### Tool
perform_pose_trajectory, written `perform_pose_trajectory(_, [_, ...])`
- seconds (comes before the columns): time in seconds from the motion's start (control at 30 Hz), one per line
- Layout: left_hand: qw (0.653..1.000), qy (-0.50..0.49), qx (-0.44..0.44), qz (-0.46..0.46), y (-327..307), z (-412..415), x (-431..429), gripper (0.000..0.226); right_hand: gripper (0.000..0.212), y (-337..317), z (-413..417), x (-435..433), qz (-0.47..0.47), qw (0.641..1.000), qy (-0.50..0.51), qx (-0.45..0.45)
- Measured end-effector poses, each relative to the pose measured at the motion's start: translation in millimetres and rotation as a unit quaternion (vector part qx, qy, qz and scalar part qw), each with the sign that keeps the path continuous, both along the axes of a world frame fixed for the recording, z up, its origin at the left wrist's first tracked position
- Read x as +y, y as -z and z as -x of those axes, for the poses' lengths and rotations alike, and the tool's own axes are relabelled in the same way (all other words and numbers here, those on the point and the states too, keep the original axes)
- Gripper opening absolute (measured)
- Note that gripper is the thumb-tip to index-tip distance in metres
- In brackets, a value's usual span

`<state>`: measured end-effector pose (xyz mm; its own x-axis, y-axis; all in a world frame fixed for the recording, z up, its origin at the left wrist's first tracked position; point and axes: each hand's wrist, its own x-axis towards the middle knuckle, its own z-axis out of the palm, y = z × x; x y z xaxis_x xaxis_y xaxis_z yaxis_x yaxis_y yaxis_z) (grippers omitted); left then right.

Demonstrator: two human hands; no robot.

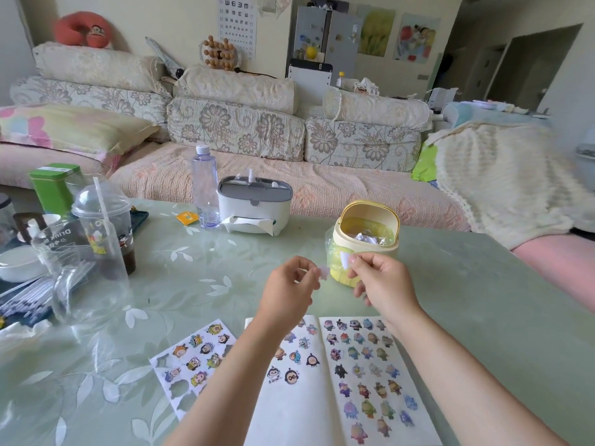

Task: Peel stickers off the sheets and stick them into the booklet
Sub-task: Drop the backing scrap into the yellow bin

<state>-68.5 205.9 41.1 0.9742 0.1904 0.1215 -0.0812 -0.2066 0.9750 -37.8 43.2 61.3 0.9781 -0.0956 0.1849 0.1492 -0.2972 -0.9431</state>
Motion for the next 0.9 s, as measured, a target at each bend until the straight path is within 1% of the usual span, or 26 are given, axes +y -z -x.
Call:
perform_pose_trajectory(0.1, [1.0, -0.003, 0.007, -0.001, 1.1, -7.0, 4.1, 0.013, 0.015, -14.3, -29.2, -6.7, 0.034, 0.996, 0.073, -0.05])
perform_pose_trajectory(0.17, [1.0, 0.004, 0.005, -0.014, 1.8, -9.3, 5.0, 0.014, 0.018, -23.2, -54.2, -10.9, 0.092, 0.986, 0.118, -0.075])
perform_pose_trajectory(0.23, [0.999, 0.001, -0.004, -0.032, 3.3, -10.8, 6.0, 0.015, 0.018, -29.9, -76.8, -12.5, 0.152, 0.974, 0.149, -0.079])
perform_pose_trajectory(0.33, [0.999, -0.007, -0.017, -0.051, 6.1, -12.5, 9.4, 0.016, 0.012, -33.0, -100.9, -12.8, 0.248, 0.954, 0.155, -0.069])
perform_pose_trajectory(0.37, [0.998, -0.01, -0.019, -0.052, 6.2, -12.7, 11.1, 0.017, 0.007, -32.6, -105.6, -12.4, 0.259, 0.953, 0.145, -0.061])
perform_pose_trajectory(0.43, [0.998, -0.016, -0.023, -0.05, 5.2, -12.0, 15.0, 0.016, 0.013, -31.4, -107.9, -9.5, 0.27, 0.953, 0.126, -0.054])
perform_pose_trajectory(0.5, [0.998, -0.018, -0.029, -0.049, 3.3, -9.9, 18.9, 0.016, 0.014, -31.4, -99.9, -2.6, 0.264, 0.956, 0.114, -0.058])
perform_pose_trajectory(0.6, [0.995, -0.028, -0.041, -0.087, 5.5, -4.1, 27.8, 0.017, 0.006, -27.1, -71.8, 12.4, 0.236, 0.967, 0.077, -0.063])
perform_pose_trajectory(0.67, [0.991, -0.046, -0.056, -0.111, 8.7, -0.3, 35.7, 0.018, 0.009, -23.5, -43.7, 24.6, 0.209, 0.976, 0.041, -0.052])
perform_pose_trajectory(0.7, [0.989, -0.058, -0.068, -0.122, 9.6, 1.7, 39.5, 0.018, 0.014, -21.3, -28.4, 30.2, 0.194, 0.98, 0.02, -0.04])
perform_pose_trajectory(0.8, [0.97, -0.097, -0.119, -0.19, 8.4, 9.2, 45.6, 0.019, 0.028, -19.6, 15.7, 42.9, 0.119, 0.991, -0.053, 0.037])
perform_pose_trajectory(0.9, [0.933, -0.117, -0.195, -0.279, 7.8, 19.5, 44.6, 0.011, 0.037, -19.5, 37.6, 47.9, 0.022, 0.985, -0.096, 0.144])
